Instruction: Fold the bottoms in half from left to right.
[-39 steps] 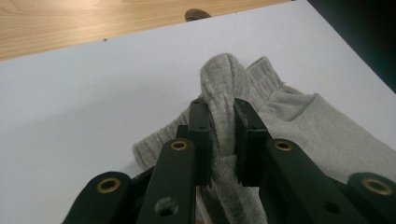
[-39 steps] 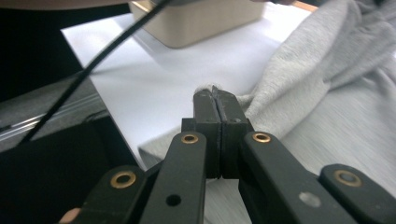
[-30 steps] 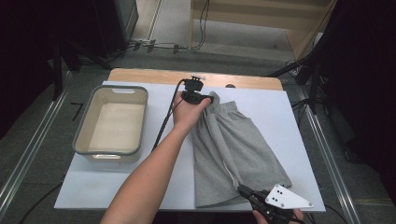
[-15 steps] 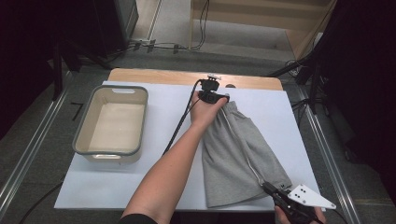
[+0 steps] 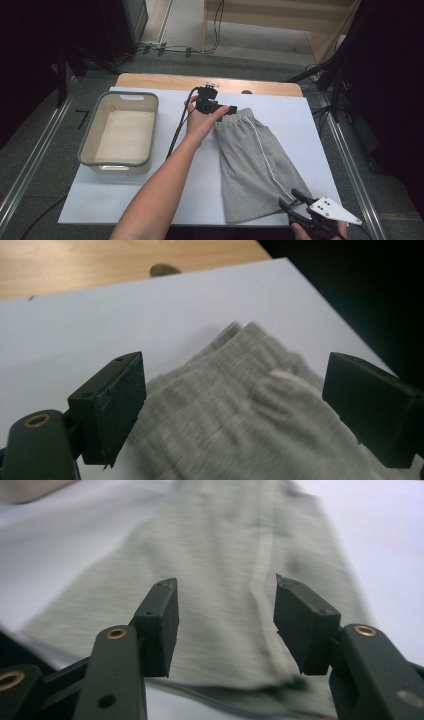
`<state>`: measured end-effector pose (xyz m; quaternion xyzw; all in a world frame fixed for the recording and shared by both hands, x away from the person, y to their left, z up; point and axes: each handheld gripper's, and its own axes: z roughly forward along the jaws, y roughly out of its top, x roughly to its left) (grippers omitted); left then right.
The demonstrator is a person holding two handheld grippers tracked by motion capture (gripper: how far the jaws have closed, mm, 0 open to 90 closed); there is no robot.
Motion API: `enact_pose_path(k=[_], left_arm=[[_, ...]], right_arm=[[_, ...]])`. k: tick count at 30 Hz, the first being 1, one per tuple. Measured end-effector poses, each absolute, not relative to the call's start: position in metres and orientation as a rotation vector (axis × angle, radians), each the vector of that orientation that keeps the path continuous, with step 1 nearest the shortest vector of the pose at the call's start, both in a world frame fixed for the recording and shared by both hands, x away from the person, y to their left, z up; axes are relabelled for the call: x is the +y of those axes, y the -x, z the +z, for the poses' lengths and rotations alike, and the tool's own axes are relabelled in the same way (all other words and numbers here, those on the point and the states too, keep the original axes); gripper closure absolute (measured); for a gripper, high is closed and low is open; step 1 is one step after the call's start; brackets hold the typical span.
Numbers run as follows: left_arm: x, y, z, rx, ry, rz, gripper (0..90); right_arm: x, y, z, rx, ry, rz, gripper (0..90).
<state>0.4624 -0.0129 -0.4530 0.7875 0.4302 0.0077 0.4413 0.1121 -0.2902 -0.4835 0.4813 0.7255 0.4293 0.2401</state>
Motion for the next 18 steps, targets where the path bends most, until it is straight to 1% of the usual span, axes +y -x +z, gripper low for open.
enact_pose_path(k=[4, 6, 8, 9, 11, 14, 16, 18], left_arm=[[-0.002, -0.458, -0.465, 1.085, -1.994, 0.021, 14.2], [0.000, -0.456, -0.471, 1.092, -2.013, 0.023, 14.2], [-0.001, -0.455, -0.477, 1.101, -2.037, 0.018, 14.8], [-0.001, -0.455, -0.480, 1.107, -2.053, 0.017, 16.5], [-0.004, -0.454, -0.485, 1.121, -2.077, 0.015, 18.7], [-0.010, -0.453, -0.491, 1.120, -2.097, 0.016, 20.2], [-0.015, -0.452, -0.494, 1.121, -2.093, 0.010, 20.7], [-0.018, -0.451, -0.496, 1.134, -2.094, 0.020, 24.2]], right_arm=[[-0.255, -0.116, -0.486, 2.104, -1.230, 1.232, 41.7], [-0.238, -0.119, -0.489, 2.161, -1.194, 1.234, 39.1], [-0.223, -0.123, -0.493, 2.198, -1.186, 1.250, 34.9], [-0.217, -0.126, -0.495, 2.221, -1.193, 1.251, 32.9], [-0.206, -0.131, -0.499, 2.261, -1.180, 1.264, 26.3], [-0.191, -0.138, -0.507, 2.284, -1.213, 1.202, 13.4], [-0.183, -0.143, -0.512, 2.291, -1.241, 1.158, 10.1], [-0.176, -0.147, -0.516, 2.291, -1.252, 1.107, 8.5]])
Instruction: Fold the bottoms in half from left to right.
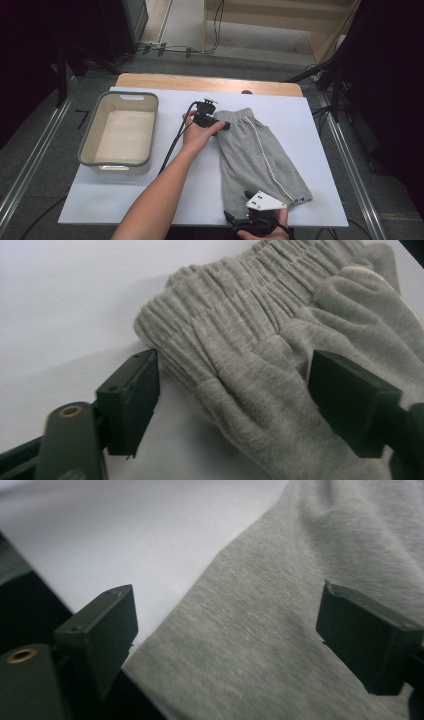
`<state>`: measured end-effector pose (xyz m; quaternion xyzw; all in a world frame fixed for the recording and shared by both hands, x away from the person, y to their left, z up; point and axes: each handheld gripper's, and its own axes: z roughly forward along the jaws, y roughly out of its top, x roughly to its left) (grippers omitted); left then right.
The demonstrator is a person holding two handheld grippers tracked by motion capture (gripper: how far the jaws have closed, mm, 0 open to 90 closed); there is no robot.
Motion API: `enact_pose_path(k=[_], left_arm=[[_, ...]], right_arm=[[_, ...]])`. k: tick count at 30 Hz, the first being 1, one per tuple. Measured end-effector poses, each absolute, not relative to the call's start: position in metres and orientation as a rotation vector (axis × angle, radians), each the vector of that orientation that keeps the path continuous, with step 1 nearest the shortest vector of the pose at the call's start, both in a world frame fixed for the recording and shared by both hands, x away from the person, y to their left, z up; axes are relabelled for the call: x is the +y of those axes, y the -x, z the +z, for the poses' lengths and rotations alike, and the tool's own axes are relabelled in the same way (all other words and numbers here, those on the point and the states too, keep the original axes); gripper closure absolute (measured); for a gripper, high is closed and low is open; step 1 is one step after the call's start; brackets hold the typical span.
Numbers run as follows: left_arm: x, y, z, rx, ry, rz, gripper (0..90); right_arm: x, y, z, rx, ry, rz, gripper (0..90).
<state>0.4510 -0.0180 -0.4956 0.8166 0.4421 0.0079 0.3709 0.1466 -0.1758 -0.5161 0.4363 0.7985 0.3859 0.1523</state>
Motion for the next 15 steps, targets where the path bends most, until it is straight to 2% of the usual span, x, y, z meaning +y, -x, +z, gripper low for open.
enact_pose_path(k=[1, 5, 6, 8, 13, 15], left_arm=[[-0.019, -0.451, -0.496, 1.146, -2.101, 0.033, 25.4], [-0.020, -0.452, -0.498, 1.160, -2.093, 0.024, 41.0], [-0.020, -0.453, -0.497, 1.155, -2.093, 0.026, 45.4], [-0.019, -0.454, -0.496, 1.154, -2.081, 0.036, 51.8], [-0.019, -0.458, -0.490, 1.136, -2.068, 0.031, 65.5], [-0.019, -0.458, -0.489, 1.119, -2.075, 0.033, 68.9]], right_arm=[[-0.174, -0.148, -0.518, 2.294, -1.247, 1.082, 8.2], [-0.164, -0.151, -0.525, 2.306, -1.240, 0.968, 8.0], [-0.163, -0.150, -0.525, 2.311, -1.221, 0.948, 9.6], [-0.165, -0.149, -0.523, 2.314, -1.223, 0.943, 18.1], [-0.175, -0.144, -0.518, 2.319, -1.191, 0.932, 68.0], [-0.178, -0.144, -0.518, 2.318, -1.185, 0.929, 79.8]])
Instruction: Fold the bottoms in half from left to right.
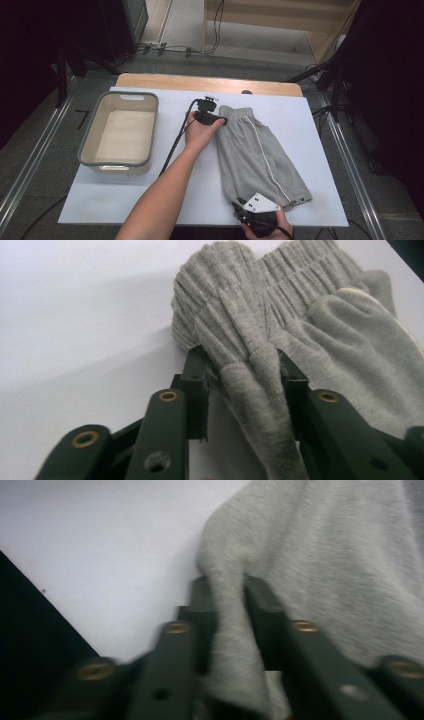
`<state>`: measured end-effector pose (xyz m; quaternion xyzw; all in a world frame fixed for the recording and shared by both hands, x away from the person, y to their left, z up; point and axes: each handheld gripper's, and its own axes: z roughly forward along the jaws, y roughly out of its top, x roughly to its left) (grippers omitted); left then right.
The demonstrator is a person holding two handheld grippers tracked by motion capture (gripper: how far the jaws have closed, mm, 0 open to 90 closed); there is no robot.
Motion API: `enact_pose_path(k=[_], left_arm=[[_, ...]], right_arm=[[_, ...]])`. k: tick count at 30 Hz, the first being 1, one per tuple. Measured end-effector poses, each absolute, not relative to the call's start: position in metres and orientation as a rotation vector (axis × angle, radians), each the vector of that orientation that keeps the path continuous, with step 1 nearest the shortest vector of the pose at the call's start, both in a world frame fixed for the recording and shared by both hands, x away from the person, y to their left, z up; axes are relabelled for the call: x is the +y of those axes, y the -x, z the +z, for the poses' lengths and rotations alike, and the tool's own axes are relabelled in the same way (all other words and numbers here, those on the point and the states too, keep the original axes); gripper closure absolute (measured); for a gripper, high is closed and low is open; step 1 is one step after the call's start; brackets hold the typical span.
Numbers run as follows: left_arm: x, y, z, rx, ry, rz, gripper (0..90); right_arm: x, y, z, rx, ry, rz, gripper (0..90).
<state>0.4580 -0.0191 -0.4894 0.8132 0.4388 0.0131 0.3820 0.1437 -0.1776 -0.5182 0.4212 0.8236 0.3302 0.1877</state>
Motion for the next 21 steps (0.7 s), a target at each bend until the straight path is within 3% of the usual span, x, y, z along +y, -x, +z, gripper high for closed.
enact_pose_path(k=[10, 21], left_arm=[[-0.013, -0.459, -0.483, 1.076, -2.080, 0.033, 75.0], [0.009, -0.457, -0.470, 1.077, -2.093, 0.067, 76.4]], right_arm=[[-0.176, -0.145, -0.509, 2.322, -1.216, 1.025, 83.0], [-0.128, -0.145, -0.491, 2.334, -1.114, 1.107, 82.9]])
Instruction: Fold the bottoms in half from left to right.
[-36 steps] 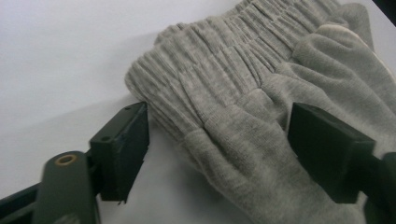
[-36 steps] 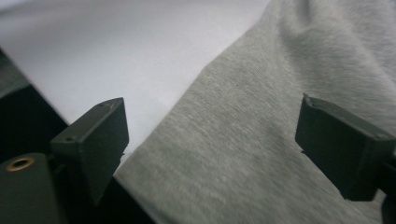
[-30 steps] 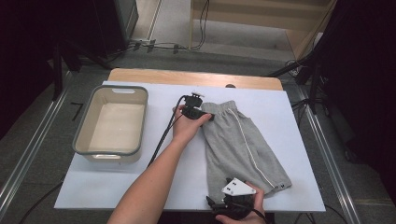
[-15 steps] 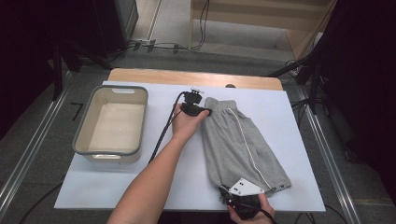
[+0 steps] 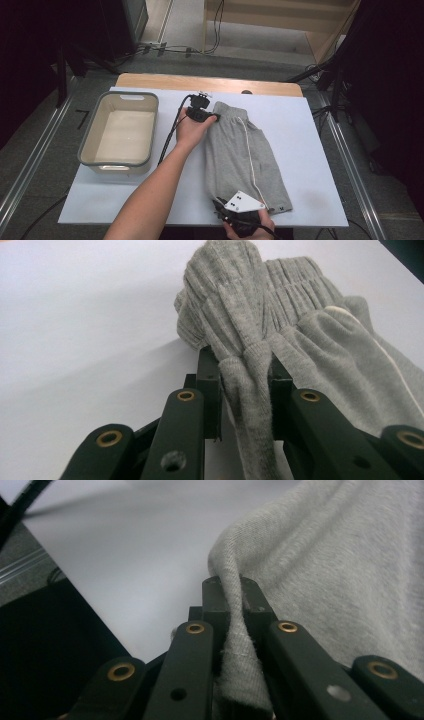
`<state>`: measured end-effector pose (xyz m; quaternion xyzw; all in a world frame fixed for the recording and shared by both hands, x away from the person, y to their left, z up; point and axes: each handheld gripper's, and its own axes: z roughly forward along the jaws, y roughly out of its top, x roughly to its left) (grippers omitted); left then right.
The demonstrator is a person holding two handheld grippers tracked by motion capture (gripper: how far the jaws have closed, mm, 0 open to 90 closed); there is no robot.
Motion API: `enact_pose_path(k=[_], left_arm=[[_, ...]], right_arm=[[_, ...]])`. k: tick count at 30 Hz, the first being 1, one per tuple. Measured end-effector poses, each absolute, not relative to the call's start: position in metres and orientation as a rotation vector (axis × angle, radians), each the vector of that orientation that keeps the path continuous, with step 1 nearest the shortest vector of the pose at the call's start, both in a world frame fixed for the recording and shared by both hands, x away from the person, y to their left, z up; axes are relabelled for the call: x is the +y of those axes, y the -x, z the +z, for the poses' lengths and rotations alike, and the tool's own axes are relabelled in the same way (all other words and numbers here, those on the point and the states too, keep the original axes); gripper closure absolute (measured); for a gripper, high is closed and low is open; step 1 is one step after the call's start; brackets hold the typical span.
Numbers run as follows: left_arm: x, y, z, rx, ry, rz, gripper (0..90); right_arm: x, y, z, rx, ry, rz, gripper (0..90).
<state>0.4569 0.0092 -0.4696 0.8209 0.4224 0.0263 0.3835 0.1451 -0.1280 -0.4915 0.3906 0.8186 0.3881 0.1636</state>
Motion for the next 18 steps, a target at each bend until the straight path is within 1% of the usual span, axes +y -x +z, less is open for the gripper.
enact_pose_path(k=[2, 5, 11, 13, 14, 15, 16, 17, 18], left_arm=[[0.015, -0.455, -0.468, 1.098, -2.072, 0.075, 76.3], [0.022, -0.451, -0.468, 1.106, -2.076, 0.109, 76.4], [0.036, -0.449, -0.470, 1.125, -2.087, 0.128, 77.7], [0.039, -0.448, -0.469, 1.126, -2.093, 0.138, 76.6], [0.039, -0.447, -0.469, 1.123, -2.084, 0.141, 73.5], [0.039, -0.446, -0.467, 1.124, -2.073, 0.140, 66.2], [0.040, -0.443, -0.465, 1.122, -2.040, 0.121, 57.3], [0.041, -0.441, -0.462, 1.111, -2.017, 0.098, 46.5], [0.042, -0.438, -0.458, 1.094, -1.990, 0.067, 38.8]], right_arm=[[-0.119, -0.146, -0.489, 2.342, -1.102, 1.123, 82.9], [-0.109, -0.147, -0.487, 2.353, -1.090, 1.139, 82.9], [-0.087, -0.148, -0.487, 2.373, -1.051, 1.159, 82.9], [-0.082, -0.149, -0.487, 2.375, -1.044, 1.168, 82.1], [-0.082, -0.150, -0.487, 2.375, -1.039, 1.187, 79.8], [-0.084, -0.151, -0.486, 2.372, -1.031, 1.207, 72.3], [-0.087, -0.152, -0.485, 2.375, -1.022, 1.232, 61.2], [-0.091, -0.153, -0.483, 2.381, -1.016, 1.254, 49.3], [-0.095, -0.153, -0.481, 2.378, -1.011, 1.251, 41.5]])
